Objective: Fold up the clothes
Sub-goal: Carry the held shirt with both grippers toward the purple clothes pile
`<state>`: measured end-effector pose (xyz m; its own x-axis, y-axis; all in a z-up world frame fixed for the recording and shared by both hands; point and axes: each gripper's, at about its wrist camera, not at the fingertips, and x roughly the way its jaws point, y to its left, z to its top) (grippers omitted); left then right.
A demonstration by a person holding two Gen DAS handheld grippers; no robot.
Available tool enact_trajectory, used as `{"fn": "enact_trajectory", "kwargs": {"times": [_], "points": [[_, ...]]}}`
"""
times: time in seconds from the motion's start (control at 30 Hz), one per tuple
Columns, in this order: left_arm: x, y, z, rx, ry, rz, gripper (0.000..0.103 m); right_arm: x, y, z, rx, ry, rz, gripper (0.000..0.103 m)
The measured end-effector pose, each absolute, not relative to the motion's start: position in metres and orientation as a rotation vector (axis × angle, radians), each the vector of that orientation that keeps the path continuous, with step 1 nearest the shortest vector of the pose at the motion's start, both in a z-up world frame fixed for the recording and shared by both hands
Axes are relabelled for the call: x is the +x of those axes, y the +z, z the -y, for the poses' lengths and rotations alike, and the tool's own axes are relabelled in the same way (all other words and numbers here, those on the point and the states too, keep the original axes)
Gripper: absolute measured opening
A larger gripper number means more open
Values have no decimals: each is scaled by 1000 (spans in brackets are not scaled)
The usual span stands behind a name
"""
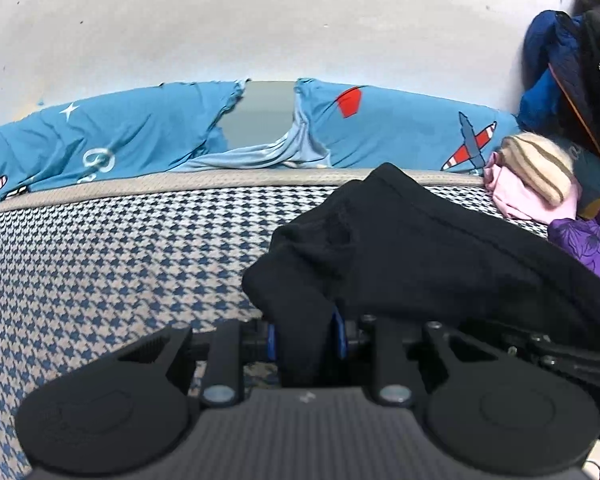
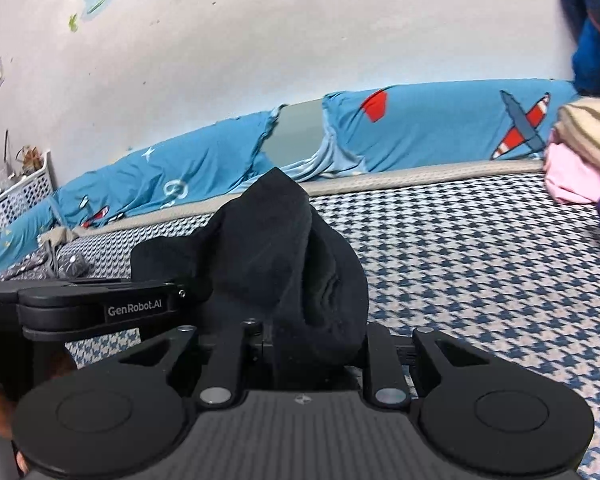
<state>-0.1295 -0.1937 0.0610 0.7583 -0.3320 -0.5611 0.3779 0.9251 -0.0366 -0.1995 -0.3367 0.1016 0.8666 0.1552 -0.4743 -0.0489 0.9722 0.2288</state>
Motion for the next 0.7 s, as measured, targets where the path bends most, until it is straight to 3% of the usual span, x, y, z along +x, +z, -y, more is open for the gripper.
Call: {"fn": "enact_trajectory", "kwargs": {"times": [0.7], "points": [[-137,68,266,109,-481,-560,23,-221,109,396,267,-24,-452,20]]}}
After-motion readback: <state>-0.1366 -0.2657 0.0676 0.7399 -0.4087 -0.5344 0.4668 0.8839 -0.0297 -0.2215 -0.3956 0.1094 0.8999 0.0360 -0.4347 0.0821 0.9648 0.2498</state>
